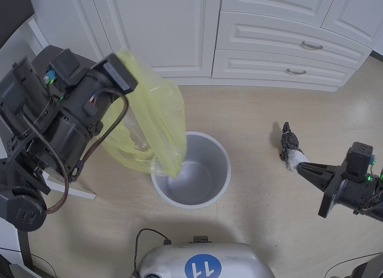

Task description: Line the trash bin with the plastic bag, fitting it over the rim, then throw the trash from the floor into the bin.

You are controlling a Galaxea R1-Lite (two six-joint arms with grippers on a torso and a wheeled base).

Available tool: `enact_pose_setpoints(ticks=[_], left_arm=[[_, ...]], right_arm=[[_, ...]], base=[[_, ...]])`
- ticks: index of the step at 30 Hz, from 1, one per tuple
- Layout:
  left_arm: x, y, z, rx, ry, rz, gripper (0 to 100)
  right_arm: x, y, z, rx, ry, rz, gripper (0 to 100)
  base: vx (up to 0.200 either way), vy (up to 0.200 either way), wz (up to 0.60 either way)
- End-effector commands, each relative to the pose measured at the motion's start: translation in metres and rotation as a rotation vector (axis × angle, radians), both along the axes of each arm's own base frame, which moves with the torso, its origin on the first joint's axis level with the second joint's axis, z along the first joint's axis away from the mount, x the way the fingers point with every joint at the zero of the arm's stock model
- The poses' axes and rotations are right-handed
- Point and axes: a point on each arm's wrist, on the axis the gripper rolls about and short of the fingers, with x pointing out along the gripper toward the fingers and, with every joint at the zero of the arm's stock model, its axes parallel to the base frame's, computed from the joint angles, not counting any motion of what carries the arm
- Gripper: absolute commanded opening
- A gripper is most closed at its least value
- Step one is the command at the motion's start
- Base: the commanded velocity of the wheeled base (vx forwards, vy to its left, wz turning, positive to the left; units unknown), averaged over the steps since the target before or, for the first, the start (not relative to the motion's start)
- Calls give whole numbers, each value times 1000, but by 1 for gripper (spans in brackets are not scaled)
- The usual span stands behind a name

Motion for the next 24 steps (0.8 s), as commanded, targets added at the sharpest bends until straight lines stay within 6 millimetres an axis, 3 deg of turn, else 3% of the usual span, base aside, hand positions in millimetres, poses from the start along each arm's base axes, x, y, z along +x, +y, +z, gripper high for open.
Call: enact_pose_setpoints(ticks=[1,5,9,10,15,24], left_arm=[[-24,-48,32,-247,-7,-146,0],[-26,-50,51,-333,-24,-78,0],[-33,-40,63,-369,-49,-67,0],[-36,-36,66,-378,-57,-68,0],[-48,-20,81,-381,-105,-52,0],[-70,6,101,-393,-176,-31,0]], right_arm=[[14,50,-29,56,123,106,0],[24,82,-40,190,99,121,0],[28,97,-51,231,57,109,0],[29,101,-52,241,52,114,100],[27,118,-54,327,32,118,100],[22,128,-70,251,78,91,100]], base=[[0,0,0],[0,0,0],[0,0,0],[0,0,0],[0,0,0],[0,0,0]])
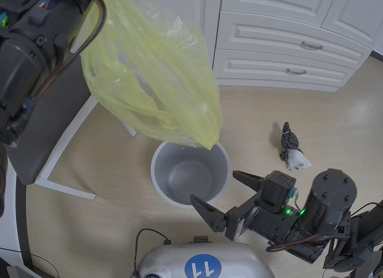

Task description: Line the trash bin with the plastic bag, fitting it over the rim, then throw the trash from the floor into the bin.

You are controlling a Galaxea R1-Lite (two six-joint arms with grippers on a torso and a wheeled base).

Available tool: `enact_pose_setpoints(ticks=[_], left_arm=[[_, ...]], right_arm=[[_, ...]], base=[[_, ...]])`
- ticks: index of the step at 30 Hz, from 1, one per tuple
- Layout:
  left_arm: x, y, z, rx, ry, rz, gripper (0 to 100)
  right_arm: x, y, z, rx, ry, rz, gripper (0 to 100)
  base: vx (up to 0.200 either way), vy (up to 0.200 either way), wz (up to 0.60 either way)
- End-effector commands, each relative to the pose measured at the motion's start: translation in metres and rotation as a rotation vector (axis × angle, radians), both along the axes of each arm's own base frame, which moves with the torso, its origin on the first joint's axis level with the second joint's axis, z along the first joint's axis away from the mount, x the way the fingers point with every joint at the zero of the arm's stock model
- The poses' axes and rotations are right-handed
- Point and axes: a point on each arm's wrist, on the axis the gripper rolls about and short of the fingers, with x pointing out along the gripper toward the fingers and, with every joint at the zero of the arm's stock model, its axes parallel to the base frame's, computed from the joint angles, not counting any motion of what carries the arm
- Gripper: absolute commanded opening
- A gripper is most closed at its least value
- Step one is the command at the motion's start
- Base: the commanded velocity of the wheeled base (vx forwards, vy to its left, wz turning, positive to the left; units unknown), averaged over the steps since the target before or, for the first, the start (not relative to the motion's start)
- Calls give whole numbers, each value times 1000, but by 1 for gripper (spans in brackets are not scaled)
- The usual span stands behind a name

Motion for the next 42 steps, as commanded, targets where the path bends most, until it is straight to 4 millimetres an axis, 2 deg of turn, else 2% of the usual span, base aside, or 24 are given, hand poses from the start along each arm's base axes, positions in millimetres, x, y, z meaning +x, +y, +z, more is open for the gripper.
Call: enact_pose_setpoints(ticks=[1,9,11,15,17,24,28,31,35,42], left_arm=[[-13,16,13,-43,-35,0,0],[-19,11,12,-44,-32,-36,0],[-21,9,11,-40,-30,-46,0],[-23,7,9,-32,-23,-60,0],[-23,7,9,-32,-23,-60,0],[-23,7,8,-29,-22,-60,0],[-23,7,8,-29,-22,-60,0],[-22,6,7,-23,-22,-57,0],[-21,4,6,-17,-17,-57,0],[-22,6,7,-23,-22,-57,0]], right_arm=[[1,11,-14,-56,27,-19,100],[20,36,-18,-24,3,-177,100],[30,50,-21,42,-14,-221,100],[50,65,-23,158,-63,-296,100],[64,65,-21,210,-93,-336,100],[75,52,-1,264,-127,-372,100],[106,51,-10,299,-128,-430,100],[122,54,-4,411,-120,-447,100],[126,55,3,517,-77,-439,100],[117,64,-1,525,-46,-406,100]], base=[[0,0,0],[0,0,0],[0,0,0],[0,0,0],[0,0,0],[0,0,0],[0,0,0],[0,0,0],[0,0,0],[0,0,0]])
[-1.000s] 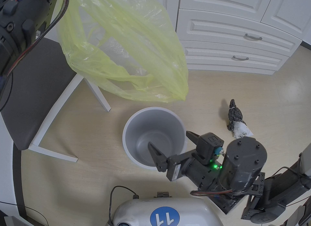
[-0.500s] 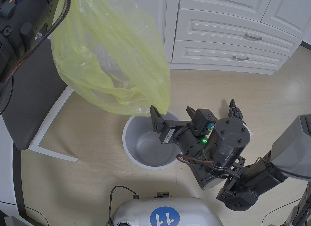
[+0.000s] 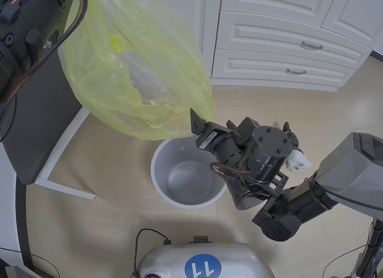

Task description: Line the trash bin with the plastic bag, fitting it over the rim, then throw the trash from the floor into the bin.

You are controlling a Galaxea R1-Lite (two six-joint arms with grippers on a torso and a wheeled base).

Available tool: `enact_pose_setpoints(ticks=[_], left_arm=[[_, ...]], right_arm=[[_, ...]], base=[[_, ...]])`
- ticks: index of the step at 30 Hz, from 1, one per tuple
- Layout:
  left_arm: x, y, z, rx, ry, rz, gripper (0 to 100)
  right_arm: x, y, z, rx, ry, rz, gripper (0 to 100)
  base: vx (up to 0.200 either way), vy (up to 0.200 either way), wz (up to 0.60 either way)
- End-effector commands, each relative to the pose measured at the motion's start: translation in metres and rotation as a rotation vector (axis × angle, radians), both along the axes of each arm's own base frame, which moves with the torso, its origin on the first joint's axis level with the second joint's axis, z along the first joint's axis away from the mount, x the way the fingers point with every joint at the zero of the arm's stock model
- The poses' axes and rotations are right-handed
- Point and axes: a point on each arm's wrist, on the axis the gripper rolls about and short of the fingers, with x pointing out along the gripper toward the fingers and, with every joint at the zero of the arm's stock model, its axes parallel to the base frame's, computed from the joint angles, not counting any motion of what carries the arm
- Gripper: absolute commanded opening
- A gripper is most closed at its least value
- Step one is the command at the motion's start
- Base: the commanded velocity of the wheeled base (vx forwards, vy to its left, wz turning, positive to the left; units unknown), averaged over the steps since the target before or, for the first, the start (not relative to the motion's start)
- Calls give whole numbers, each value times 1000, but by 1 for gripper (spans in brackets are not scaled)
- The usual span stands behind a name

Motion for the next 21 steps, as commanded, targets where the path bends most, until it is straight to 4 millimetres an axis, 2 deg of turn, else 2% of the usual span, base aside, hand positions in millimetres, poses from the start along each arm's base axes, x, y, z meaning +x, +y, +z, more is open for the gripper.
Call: enact_pose_setpoints(ticks=[1,6,11,21], left_arm=[[0,-1,0,0,1,-3,0],[-4,-4,-2,6,4,-26,0],[-6,-6,-3,12,7,-36,0],[-7,-7,-5,21,9,-43,0]], right_arm=[[0,6,-9,3,15,19,100],[3,11,-22,30,45,72,100],[5,14,-26,42,44,90,100],[9,8,-7,100,-25,71,100]], base=[[0,0,0],[0,0,0],[0,0,0],[0,0,0]])
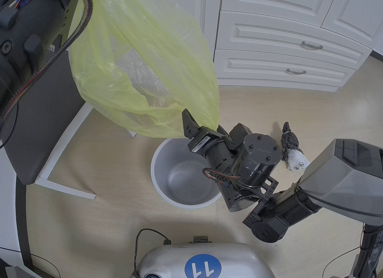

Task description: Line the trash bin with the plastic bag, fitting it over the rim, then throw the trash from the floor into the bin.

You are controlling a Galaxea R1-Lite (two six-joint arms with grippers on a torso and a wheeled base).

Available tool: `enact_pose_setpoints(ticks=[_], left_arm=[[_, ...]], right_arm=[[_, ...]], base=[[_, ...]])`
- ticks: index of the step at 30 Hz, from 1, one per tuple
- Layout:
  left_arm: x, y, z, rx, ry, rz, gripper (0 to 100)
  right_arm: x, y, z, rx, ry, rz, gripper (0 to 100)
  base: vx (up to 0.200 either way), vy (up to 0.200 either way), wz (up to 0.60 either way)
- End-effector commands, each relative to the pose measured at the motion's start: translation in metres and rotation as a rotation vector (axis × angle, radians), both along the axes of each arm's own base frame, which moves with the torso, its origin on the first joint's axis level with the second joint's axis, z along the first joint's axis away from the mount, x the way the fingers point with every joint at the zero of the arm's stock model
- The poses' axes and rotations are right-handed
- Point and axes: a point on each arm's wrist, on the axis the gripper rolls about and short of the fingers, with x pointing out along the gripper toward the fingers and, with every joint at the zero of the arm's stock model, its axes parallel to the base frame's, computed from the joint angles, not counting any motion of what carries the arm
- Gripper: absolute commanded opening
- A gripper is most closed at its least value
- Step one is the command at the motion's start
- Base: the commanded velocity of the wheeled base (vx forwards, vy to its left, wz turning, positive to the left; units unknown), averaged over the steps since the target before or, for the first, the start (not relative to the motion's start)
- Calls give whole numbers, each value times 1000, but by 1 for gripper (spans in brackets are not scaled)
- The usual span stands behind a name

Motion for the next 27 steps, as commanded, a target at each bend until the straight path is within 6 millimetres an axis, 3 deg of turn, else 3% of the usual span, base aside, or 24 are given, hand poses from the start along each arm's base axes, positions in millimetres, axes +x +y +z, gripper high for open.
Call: enact_pose_setpoints(ticks=[1,12,13,27], left_arm=[[0,-2,-1,4,3,-3,0],[1,-3,-2,8,5,-3,0],[1,-3,-2,9,6,-3,0],[8,-10,-18,72,38,4,0]], right_arm=[[1,-5,10,16,-20,-13,100],[4,-11,16,7,-38,-33,100],[4,-11,16,5,-38,-33,0],[-5,-37,43,-44,-91,-58,0]], base=[[0,0,0],[0,0,0],[0,0,0],[0,0,0]])
